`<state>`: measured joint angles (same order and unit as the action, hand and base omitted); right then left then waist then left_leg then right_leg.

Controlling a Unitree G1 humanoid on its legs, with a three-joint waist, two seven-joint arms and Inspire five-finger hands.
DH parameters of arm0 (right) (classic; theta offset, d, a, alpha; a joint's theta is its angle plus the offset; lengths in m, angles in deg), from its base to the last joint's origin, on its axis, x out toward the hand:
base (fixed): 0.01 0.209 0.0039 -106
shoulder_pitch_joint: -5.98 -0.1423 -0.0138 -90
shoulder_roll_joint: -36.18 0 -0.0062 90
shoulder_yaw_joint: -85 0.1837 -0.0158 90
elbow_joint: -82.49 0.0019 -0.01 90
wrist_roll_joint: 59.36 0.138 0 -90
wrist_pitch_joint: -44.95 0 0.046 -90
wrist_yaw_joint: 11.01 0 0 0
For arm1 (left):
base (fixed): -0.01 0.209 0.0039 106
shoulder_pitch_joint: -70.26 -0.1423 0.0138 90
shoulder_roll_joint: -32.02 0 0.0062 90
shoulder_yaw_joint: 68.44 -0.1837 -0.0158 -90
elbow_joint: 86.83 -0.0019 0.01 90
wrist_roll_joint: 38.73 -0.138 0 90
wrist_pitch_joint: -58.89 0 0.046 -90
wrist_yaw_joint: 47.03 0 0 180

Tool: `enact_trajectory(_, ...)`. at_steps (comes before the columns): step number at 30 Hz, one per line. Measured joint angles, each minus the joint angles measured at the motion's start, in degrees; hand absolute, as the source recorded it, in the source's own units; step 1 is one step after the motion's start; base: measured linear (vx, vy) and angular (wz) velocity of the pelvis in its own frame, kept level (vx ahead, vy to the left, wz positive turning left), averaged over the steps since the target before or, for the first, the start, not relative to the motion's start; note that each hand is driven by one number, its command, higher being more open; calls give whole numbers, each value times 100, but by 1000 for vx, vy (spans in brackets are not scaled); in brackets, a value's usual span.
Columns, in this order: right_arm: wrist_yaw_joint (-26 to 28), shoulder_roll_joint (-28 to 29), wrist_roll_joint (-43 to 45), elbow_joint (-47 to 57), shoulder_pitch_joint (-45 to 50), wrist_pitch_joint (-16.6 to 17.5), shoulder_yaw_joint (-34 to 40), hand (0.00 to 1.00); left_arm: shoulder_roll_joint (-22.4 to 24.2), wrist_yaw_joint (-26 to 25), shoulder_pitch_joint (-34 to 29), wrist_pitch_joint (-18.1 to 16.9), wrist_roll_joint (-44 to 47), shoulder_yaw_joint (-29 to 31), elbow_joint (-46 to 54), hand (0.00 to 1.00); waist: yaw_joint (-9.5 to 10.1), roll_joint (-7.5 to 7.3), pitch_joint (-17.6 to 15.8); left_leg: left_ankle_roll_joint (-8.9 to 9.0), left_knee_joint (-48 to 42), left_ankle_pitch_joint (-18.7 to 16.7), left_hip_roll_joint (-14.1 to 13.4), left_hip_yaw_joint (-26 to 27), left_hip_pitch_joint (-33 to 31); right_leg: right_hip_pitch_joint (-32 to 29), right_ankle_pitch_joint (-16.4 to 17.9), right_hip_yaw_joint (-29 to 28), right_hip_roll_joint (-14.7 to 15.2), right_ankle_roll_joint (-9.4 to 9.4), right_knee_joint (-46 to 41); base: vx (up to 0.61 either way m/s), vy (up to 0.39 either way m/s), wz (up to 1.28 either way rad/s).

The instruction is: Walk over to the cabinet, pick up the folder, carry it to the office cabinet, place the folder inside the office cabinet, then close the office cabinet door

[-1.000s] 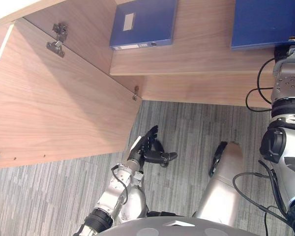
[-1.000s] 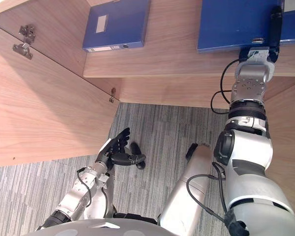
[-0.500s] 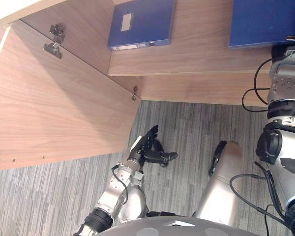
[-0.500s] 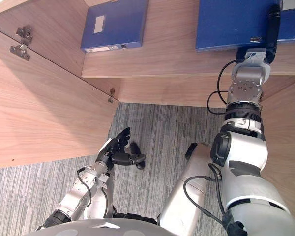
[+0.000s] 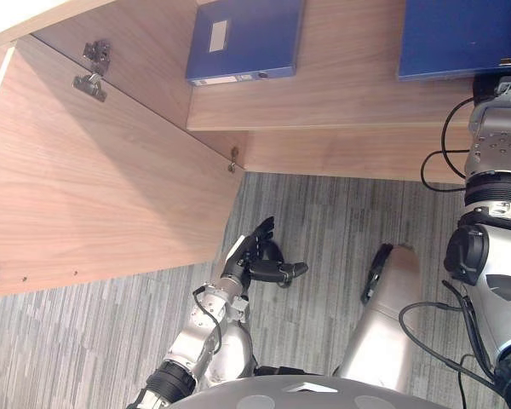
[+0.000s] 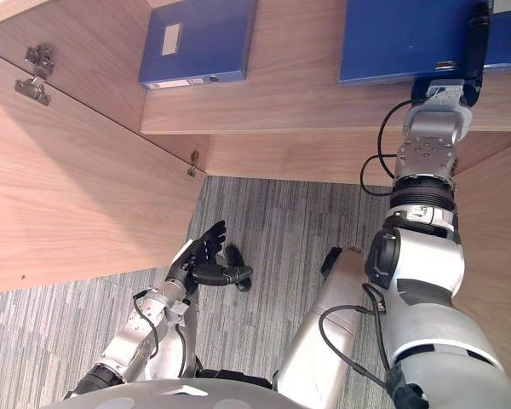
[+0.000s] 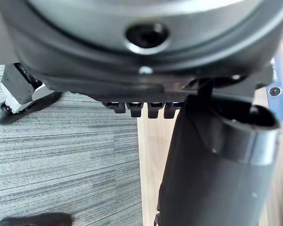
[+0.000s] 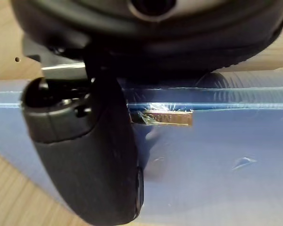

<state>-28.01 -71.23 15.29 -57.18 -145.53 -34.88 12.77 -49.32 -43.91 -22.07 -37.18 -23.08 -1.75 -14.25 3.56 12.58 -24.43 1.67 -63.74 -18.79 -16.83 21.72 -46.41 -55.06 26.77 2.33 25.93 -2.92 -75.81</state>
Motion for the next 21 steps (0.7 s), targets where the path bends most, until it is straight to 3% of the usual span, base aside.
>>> enact_trajectory(1,-6,-2,0,0,-1,25,-6,0,0,-4,1,0,5,0,0,100,-3,0,0,3,-3,-2,-2,-15,-23,-1,0,16,0,1,0,-13,1,6)
enact_trajectory(2,-28,-14,-1,0,-3,45,-14,100,0,-2,-5,0,8,-1,0,100,2,0,0,-2,-2,-1,-2,-20,-33,-2,0,22,0,1,0,-12,-1,4)
enact_trajectory(21,-101,-183,-2,241,-107,107,-50,100,0,-8,-33,0,8,1,0,100,-79,11,-5,-22,-20,-2,-45,-7,-39,-55,-19,-9,-57,35,-21,-1,-1,-1)
